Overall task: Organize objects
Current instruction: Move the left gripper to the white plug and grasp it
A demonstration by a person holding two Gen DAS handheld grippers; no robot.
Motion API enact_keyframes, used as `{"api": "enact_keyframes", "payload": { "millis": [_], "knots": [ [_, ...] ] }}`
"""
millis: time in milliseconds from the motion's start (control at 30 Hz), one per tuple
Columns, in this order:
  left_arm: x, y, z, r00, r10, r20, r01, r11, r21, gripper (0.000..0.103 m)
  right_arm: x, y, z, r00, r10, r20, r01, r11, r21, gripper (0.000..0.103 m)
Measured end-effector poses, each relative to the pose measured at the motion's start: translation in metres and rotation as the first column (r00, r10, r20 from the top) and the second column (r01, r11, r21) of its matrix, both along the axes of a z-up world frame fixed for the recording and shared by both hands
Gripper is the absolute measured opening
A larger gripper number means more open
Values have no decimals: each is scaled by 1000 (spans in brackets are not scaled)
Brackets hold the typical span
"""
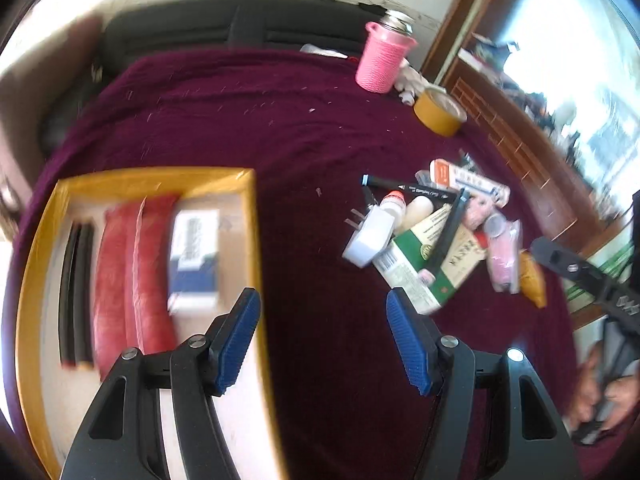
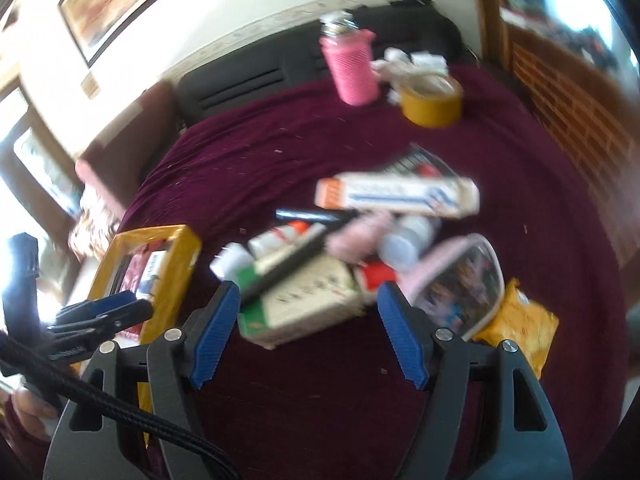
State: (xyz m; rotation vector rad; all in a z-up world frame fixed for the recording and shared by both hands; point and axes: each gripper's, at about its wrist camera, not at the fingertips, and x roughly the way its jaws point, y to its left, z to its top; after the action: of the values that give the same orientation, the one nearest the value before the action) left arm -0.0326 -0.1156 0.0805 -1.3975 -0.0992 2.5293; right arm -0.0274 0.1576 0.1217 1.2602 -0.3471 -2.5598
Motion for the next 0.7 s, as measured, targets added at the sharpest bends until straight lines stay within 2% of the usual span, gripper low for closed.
{"api": "enact_keyframes", "payload": {
  "millis": [67, 200, 300, 367, 433, 533, 633, 700],
  "knots": [
    [-4, 19, -4, 998, -21, -54, 16, 996, -93, 59, 1, 12, -10, 1000, -21, 13, 22, 999, -37, 71],
    [-12, 40, -14, 990, -98, -106, 81, 986, -147, 59, 0, 28, -22, 999, -36, 24, 38, 995, -95, 71],
    [-17, 55, -19, 976, -158, -146, 122, 965, -232, 59, -1, 33, -25, 999, -35, 15, 37, 993, -114, 71],
    [-21, 61, -23, 973, -180, -142, 136, 953, -271, 59, -1, 36, -27, 999, -31, 14, 33, 991, -127, 71],
    [-28, 64, -28, 975, -190, -116, 152, 949, -276, 59, -3, 38, -30, 999, -28, 17, 30, 990, -136, 71],
    [-39, 68, -29, 975, -190, -118, 151, 948, -282, 59, -4, 37, -36, 999, -23, 23, 26, 989, -146, 71],
    [-51, 69, -31, 979, -171, -107, 138, 954, -265, 57, -4, 35, -38, 1000, -15, 26, 19, 987, -158, 71],
    [-61, 66, -36, 988, -144, -62, 129, 971, -200, 33, -3, 35, -38, 1000, -13, 20, 16, 986, -166, 71]
  ]
}}
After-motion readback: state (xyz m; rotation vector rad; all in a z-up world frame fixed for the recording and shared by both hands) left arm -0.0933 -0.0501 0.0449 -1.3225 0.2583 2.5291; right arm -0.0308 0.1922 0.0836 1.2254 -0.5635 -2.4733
